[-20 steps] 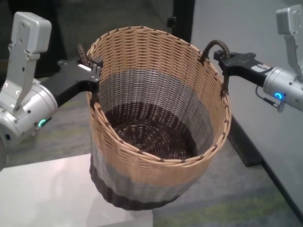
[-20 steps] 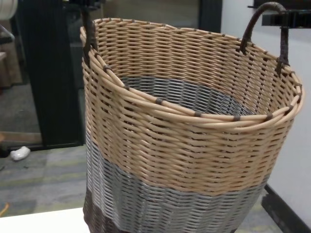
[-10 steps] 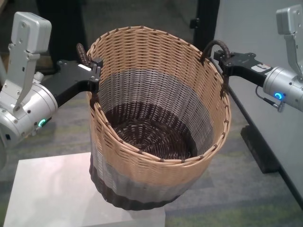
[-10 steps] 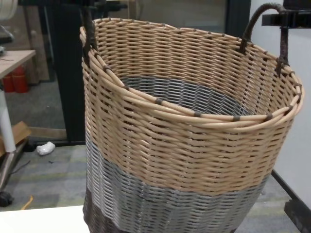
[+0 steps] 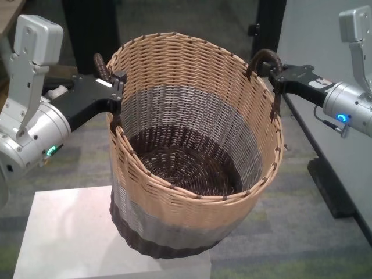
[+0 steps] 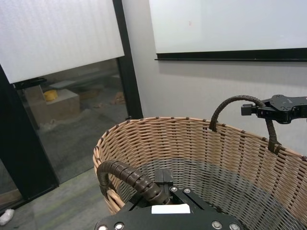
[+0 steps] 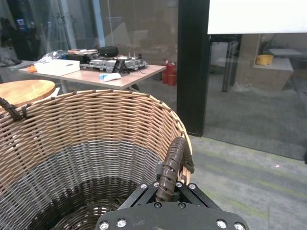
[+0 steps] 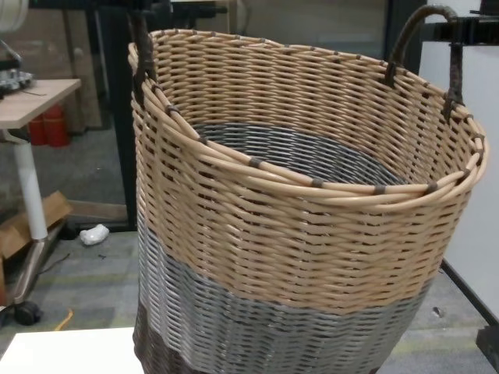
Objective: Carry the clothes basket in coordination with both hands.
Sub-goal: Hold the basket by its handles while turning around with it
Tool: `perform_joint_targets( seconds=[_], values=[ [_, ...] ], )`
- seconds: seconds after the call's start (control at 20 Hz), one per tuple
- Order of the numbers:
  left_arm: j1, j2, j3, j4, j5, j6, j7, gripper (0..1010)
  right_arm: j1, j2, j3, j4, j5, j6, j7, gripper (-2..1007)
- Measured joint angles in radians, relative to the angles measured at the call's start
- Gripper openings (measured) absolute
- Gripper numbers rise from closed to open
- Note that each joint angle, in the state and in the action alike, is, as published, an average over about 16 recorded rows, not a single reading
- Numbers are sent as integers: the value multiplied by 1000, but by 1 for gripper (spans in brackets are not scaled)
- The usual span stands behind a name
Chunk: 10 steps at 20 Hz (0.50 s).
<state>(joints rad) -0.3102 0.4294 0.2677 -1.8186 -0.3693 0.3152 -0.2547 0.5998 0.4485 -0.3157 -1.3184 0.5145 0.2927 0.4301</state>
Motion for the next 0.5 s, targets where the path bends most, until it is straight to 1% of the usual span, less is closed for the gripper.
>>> perform_joint_targets(
  seconds=[0.25,0.5],
  values=[
    [6,-3,-6,0,-3,-3,3,1,5,-2,-8,6,0,-3,5,19],
    [14,-5,-16,8,-5,-7,5,1,19,-13,-28,30,0,-11,15,19]
  ],
)
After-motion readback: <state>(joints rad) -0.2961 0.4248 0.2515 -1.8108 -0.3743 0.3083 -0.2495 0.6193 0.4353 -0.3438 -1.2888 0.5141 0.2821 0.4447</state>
